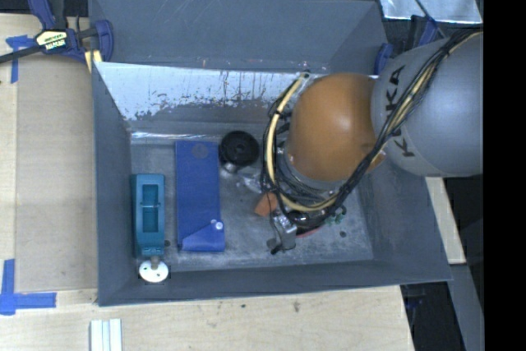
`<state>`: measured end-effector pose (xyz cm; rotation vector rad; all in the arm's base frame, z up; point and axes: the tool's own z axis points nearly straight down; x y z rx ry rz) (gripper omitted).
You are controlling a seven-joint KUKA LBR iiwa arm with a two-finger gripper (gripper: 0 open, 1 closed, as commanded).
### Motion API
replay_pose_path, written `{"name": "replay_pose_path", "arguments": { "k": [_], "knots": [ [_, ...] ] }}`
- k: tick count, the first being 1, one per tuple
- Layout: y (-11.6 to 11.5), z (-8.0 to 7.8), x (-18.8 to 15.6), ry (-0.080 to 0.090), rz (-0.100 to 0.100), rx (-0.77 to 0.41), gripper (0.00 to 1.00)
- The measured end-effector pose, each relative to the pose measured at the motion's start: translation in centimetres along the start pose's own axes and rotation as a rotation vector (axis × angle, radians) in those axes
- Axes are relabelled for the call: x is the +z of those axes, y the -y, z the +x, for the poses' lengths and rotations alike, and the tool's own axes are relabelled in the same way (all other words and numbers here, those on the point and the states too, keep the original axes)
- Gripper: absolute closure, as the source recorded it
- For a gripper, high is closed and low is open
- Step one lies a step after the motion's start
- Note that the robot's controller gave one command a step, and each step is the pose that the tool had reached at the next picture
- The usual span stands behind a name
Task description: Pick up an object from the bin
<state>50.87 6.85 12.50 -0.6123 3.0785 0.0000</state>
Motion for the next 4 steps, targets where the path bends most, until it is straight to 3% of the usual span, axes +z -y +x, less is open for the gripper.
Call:
{"name": "replay_pose_path", "arguments": {
  "k": [1,2,3,4],
  "knots": [
    [3.1,0.6,-0.5,0.003,0.000,0.221,0.00],
    [6.2,0.5,1.2,0.003,0.001,0.350,0.00],
    [9.5,-1.5,4.5,0.005,0.001,0.203,1.00],
    [9.5,-1.5,4.5,0.005,0.001,0.204,1.00]
  ]
}}
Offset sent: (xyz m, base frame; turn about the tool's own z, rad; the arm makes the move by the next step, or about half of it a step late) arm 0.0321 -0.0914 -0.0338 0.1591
